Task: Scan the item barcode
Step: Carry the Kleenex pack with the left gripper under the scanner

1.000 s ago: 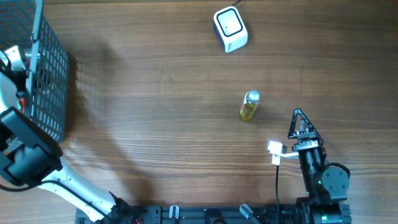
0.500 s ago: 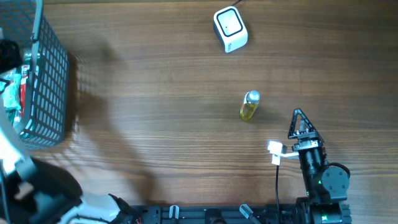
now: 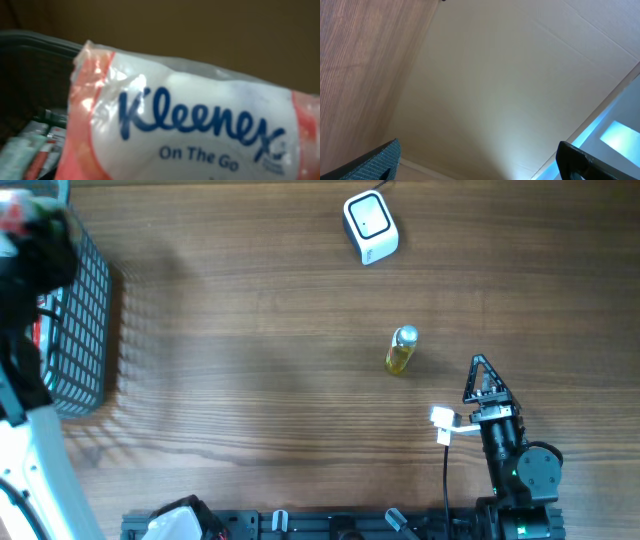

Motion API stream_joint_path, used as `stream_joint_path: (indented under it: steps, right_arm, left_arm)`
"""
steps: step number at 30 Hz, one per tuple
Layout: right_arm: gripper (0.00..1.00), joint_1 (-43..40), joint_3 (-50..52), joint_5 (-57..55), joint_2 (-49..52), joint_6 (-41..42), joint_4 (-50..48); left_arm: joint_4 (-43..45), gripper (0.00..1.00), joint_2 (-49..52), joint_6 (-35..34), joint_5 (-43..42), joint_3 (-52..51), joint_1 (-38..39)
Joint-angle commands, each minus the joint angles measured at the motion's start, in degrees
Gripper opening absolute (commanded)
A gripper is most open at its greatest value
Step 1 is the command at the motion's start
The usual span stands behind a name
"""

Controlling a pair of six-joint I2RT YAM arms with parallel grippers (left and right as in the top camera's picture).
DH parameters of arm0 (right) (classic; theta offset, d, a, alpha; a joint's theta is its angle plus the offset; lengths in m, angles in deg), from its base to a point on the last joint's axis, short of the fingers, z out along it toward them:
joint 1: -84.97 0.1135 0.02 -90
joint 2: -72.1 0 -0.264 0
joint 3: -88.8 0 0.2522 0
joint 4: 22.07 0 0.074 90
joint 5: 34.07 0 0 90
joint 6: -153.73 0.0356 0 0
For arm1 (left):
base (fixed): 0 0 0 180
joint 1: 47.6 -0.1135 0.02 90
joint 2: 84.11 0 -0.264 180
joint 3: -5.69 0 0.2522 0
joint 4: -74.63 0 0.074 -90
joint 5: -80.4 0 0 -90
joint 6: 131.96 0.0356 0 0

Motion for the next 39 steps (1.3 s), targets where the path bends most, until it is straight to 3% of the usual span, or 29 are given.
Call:
stream_joint_path:
  steps: [1,8,9,13,18,24,28,39]
  right_arm:
    - [1.0,0.2,0.0,0.7,0.1,-2.4,-0.1]
    - [1.0,0.2,0.0,0.7,0.1,-2.4,-0.1]
    - [1.0,0.2,0.0,0.7,0.1,-2.4,-0.1]
    - [1.0,0.2,0.0,0.7,0.1,-2.4,-0.1]
    - [1.0,0.2,0.0,0.7,0.1,-2.4,-0.1]
    - [1.0,0.2,0.0,0.7,0.1,-2.4,-0.1]
    - [1.0,0.2,0.0,0.7,0.1,-2.4,-0.1]
    - [1.0,0.2,0.0,0.7,0.1,-2.4,-0.1]
  left_arm:
    - [-6.0,0.56,-0.2,-4.8,3.9,0.5,8.5]
    - [-16.7,0.52,6.3,-8.1,12.9,-0.2,28.2]
    - [-16.0,0.51,9.8,-9.9,14.0,-2.3,35.4]
    - [-11.8,0.51,15.1,-13.0,14.9,-6.7,44.6]
    - [-0.4,0.5,21.0,-18.1,16.0,-14.6,54.4]
    - [8.5,0.53,25.3,-22.4,22.0,-19.6,62.8]
    - [9.9,0.5,27.6,-29.4,30.3,-21.1,67.1]
    - [12.5,0.53,36.3,-33.2,32.5,-21.4,71.2]
